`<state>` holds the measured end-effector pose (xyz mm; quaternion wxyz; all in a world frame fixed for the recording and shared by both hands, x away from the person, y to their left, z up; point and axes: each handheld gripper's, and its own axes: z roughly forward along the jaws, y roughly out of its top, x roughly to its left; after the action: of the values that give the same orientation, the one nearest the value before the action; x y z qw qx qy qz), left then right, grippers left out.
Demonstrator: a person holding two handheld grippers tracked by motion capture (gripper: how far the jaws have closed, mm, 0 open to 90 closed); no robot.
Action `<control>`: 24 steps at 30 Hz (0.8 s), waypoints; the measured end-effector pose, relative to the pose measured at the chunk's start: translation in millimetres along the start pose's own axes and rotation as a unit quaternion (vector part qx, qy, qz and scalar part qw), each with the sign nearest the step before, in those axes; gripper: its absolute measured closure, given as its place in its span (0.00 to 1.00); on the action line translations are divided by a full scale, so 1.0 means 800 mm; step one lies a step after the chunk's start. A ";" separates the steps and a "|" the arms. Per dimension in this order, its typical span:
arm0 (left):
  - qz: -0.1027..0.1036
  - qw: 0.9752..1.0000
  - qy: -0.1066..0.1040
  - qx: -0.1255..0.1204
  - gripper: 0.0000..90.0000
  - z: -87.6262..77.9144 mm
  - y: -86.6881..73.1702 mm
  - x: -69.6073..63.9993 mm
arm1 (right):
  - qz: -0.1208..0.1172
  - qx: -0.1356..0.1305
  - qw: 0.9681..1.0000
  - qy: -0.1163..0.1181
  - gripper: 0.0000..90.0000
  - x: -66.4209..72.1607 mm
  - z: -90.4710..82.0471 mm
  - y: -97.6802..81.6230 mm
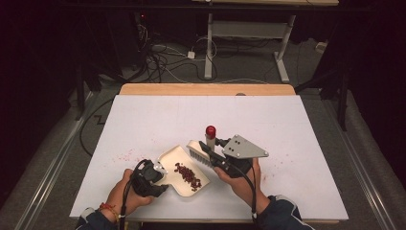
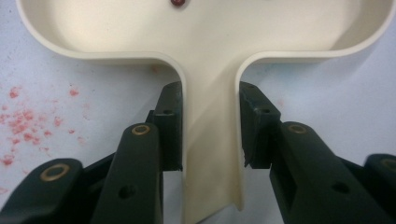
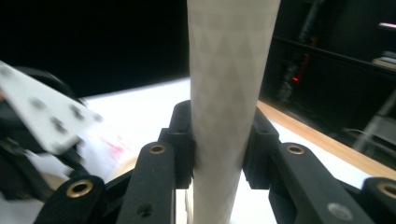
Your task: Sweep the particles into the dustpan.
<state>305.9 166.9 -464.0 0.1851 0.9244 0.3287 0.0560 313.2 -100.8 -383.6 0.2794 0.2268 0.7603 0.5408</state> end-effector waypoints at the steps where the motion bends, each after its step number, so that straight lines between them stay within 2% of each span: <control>1: -0.002 1.000 0.000 -0.001 0.71 0.000 0.000 0.000 | -0.004 0.005 1.000 -0.005 0.77 -0.002 0.002 -0.003; 7: -0.004 1.000 -0.001 -0.004 0.71 0.000 0.001 0.001 | -0.001 0.031 0.999 0.018 0.77 -0.004 0.018 -0.017; 10: -0.007 1.000 0.000 -0.008 0.71 0.000 0.004 0.001 | -0.001 0.027 0.999 0.022 0.77 0.002 0.024 -0.015; 16: -0.015 1.000 0.000 -0.011 0.71 0.002 0.011 0.002 | -0.001 0.020 0.999 0.046 0.77 0.025 0.029 -0.010; 20: -0.030 0.999 -0.001 -0.012 0.71 0.005 0.015 0.002 | -0.005 0.022 0.999 0.044 0.77 0.033 0.031 -0.008; 24: -0.039 0.999 0.000 -0.015 0.71 0.006 0.019 0.003 | 0.001 0.021 0.999 0.045 0.77 0.034 0.030 -0.006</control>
<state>318.1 155.8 -462.8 0.2007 0.9082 0.3634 0.0540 309.0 -67.9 -399.6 0.2396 0.2089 0.7831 0.5344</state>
